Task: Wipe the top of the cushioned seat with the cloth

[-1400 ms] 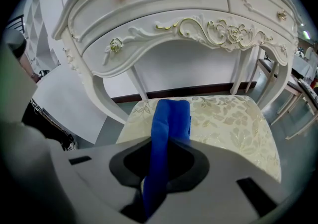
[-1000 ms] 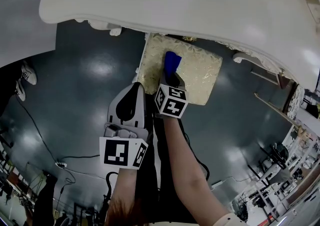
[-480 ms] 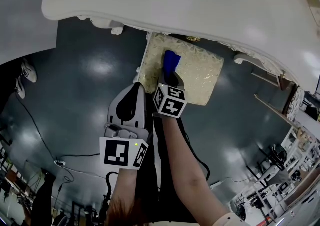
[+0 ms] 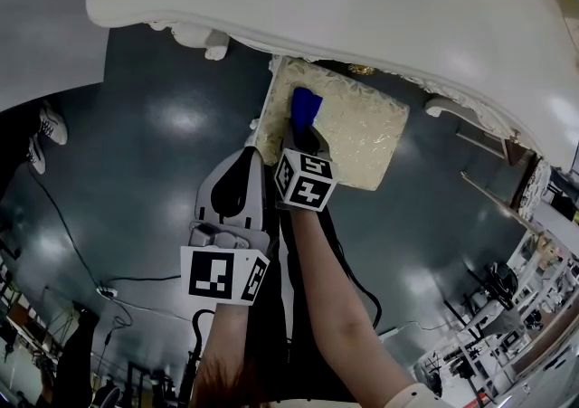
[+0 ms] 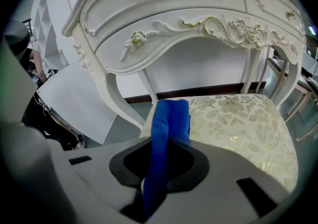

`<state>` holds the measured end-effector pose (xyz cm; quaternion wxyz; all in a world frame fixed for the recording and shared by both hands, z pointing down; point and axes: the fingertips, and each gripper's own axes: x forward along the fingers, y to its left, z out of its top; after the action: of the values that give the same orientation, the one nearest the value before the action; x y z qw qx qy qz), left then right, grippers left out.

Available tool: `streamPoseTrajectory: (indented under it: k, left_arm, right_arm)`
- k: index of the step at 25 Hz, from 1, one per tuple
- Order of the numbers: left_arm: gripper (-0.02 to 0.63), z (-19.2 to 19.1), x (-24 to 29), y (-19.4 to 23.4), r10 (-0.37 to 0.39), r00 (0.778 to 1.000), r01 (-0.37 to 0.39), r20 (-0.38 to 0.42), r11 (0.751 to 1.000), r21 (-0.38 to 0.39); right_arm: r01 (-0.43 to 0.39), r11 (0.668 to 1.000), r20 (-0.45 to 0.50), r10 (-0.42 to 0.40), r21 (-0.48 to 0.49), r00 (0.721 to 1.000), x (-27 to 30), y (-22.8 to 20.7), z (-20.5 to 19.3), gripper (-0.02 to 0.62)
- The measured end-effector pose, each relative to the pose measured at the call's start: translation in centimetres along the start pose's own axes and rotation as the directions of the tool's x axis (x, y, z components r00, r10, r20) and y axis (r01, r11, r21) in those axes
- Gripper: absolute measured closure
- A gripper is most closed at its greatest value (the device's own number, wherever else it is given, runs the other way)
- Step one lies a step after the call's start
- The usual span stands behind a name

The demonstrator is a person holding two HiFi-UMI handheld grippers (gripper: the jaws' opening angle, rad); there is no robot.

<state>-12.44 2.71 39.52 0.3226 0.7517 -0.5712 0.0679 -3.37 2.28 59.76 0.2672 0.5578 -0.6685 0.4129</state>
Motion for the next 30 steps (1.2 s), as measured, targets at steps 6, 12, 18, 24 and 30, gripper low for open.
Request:
streamPoseTrajectory:
  k: [6,12,18,24,30]
  left_arm:
    - [0.607,0.0,-0.4,0.7,0.008,1.000,-0.008,0.003,1.000,-0.006]
    - [0.607,0.0,-0.8,1.5,0.018,1.000,-0.018,0.008,1.000,-0.014]
    - [0.609,-0.1,-1.2,2.2,0.028,1.000,-0.028,0.012,0.999,-0.027]
    - [0.608,0.3,-1.7,2.9,0.036,0.999,-0.035,0.016,0.999,-0.039]
    - [0.607,-0.4,-1.6,3.7,0.051,0.999,-0.051,0.012,0.997,-0.051]
  right_arm:
    - [-0.026,1.000,0.003,0.026,-0.001,1.000,0.3,1.3,-0.1,0.534]
    - [-0.021,1.000,0.007,0.021,-0.012,1.000,0.4,1.7,-0.2,0.534]
    - [-0.032,0.999,0.011,0.032,-0.018,0.999,0.6,2.3,-0.2,0.534]
    - [-0.034,0.999,0.014,0.034,-0.027,0.999,0.5,3.1,-0.1,0.534]
    - [-0.044,0.999,0.029,0.045,-0.027,0.999,0.9,3.6,0.0,0.534]
